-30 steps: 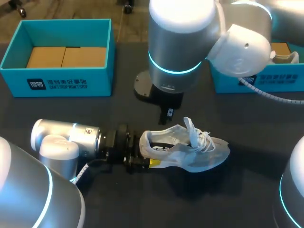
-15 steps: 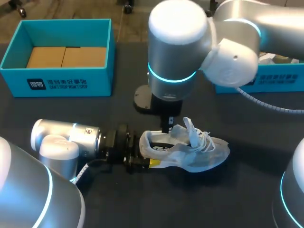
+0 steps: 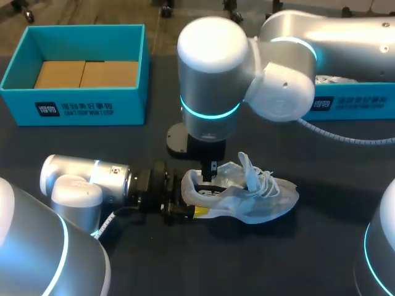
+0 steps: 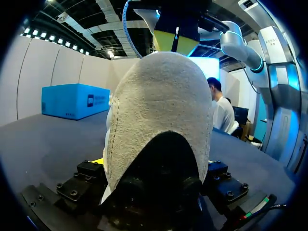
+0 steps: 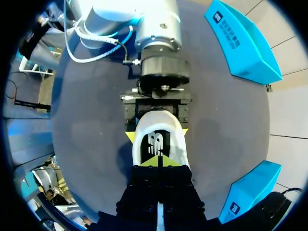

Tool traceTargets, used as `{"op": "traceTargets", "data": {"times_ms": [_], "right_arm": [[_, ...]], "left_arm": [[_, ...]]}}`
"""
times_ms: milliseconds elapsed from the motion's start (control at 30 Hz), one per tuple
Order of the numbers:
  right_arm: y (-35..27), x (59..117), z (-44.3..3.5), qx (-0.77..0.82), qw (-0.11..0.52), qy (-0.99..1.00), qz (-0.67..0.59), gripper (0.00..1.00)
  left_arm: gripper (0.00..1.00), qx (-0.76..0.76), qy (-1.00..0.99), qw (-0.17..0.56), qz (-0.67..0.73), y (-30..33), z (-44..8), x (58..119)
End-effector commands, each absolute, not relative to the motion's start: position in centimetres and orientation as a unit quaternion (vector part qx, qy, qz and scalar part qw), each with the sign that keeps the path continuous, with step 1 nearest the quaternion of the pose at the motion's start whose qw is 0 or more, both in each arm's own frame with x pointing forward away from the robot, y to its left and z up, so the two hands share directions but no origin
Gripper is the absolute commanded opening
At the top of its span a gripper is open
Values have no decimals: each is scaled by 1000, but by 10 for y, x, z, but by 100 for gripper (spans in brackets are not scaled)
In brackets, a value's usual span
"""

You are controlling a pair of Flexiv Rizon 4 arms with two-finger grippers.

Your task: Take the shoe out of the shoebox, open the shoe tongue, remove and reinsert the insole, then place the shoe into the shoebox

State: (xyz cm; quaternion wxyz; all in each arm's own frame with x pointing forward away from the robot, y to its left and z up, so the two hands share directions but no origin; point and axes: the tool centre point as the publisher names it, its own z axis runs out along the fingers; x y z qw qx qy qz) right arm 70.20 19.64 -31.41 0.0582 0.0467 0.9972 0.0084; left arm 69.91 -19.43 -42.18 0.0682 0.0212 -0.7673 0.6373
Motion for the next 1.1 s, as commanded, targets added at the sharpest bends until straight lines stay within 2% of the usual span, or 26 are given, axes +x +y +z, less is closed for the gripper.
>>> {"op": "traceTargets", "data": {"times_ms": [33,667,1100], "right_arm": [[196,702,-335,45,61,997,12,0],[157,720,-378,42,71,996,28,0],[129,715,-386,80,64,994,33,0]], "left_arm": [[0,22,-767,67,637,-194,-422,698],[0,22,-767,67,637,-194,-422,698],[0,22,-767,67,637,-194,-422,698]]}}
